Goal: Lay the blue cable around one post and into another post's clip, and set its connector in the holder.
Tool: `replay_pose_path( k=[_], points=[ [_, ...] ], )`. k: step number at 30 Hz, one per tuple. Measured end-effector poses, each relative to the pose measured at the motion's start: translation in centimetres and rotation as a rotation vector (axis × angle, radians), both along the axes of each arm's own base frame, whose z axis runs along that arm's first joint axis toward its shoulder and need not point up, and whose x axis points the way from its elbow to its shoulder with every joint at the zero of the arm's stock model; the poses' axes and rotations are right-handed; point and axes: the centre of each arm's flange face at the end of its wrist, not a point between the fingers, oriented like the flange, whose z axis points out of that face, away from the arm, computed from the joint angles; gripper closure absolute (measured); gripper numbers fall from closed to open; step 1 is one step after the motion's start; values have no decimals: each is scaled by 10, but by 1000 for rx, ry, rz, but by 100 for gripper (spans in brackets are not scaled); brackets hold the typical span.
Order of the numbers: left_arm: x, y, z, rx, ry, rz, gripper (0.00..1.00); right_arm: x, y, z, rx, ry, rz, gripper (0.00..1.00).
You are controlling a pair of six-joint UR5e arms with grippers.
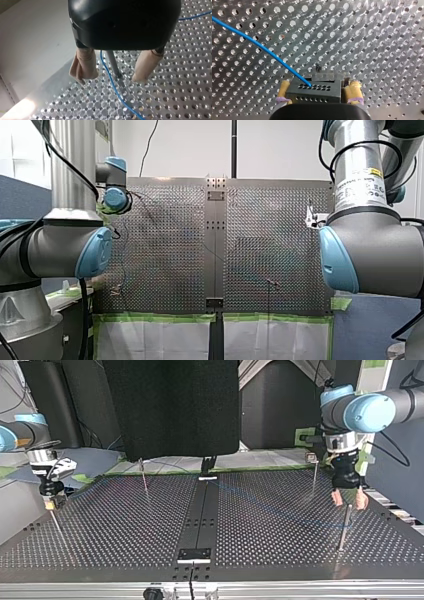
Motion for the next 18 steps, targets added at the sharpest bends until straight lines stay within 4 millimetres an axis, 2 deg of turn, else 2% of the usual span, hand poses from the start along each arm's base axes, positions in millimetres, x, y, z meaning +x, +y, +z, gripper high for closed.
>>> replay_pose_path(
  k=[7,12,18],
  points=[
    [-21,-5,2,13,-2,-7,0,0,0,0,0,0,0,18],
    [-35,-5,10,45,13,29,0,0,0,0,0,0,0,18],
    [-47,-4,36,89,2,75,0,0,0,0,0,0,0,18]
  ],
)
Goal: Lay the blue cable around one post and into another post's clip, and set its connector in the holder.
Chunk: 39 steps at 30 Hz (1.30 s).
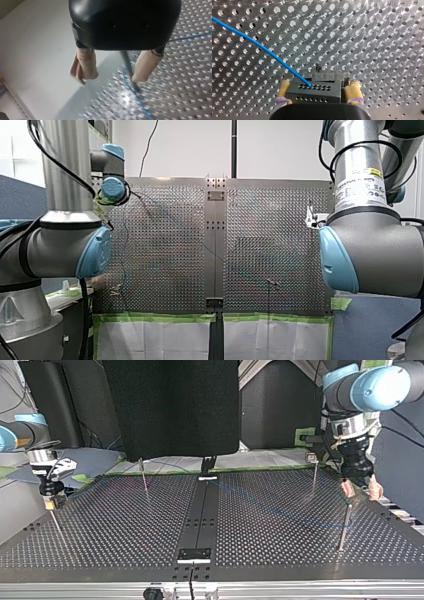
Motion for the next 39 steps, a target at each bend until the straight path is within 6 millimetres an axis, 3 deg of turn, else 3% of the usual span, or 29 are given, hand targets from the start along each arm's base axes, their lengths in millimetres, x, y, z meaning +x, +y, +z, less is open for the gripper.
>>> replay_pose_path(
  k=[13,25,39],
  points=[
    [-18,-2,72,99,-42,75,0,0,0,0,0,0,0,18],
    [-9,-22,100,198,19,16,0,0,0,0,0,0,0,18],
    [-14,-34,141,297,62,40,0,0,0,0,0,0,0,18]
  ],
)
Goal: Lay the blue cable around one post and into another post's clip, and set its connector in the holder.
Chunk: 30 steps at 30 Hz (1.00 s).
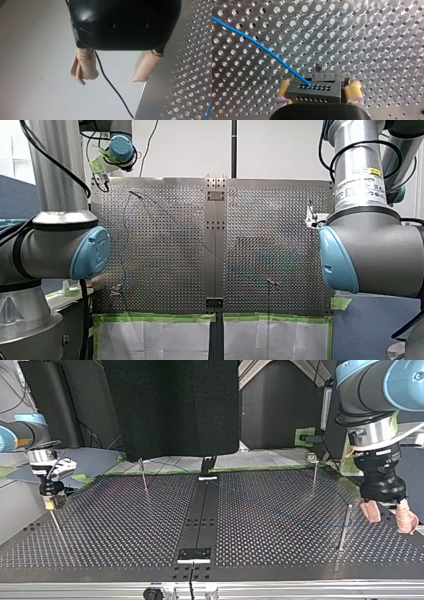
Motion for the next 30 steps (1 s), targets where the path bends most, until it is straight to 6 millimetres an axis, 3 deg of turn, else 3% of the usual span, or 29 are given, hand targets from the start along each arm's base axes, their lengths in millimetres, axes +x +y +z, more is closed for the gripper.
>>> replay_pose_path(
  k=[16,30],
  points=[
    [-6,-11,39,129,80,19,0,0,0,0,0,0,0,18],
    [-19,-16,15,250,266,12,0,0,0,0,0,0,0,18]
  ],
)
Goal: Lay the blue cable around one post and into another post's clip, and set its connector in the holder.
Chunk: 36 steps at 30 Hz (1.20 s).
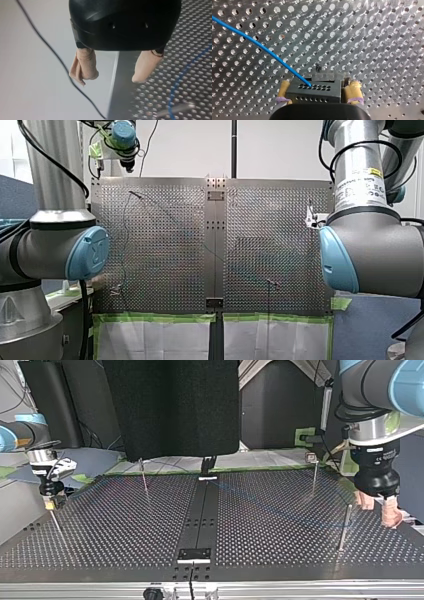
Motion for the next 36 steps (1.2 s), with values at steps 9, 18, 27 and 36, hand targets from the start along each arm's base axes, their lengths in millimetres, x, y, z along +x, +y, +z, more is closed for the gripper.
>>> replay_pose_path(
  k=[9,18,27,36],
  points=[
    [-8,-3,-11,80,115,3,0,0,0,0,0,0,0,18],
    [-15,-6,-15,163,192,-11,0,0,0,0,0,0,0,18],
    [-16,-8,-15,243,219,-24,0,0,0,0,0,0,0,18],
    [-16,-8,-16,316,244,-34,0,0,0,0,0,0,0,18]
  ],
)
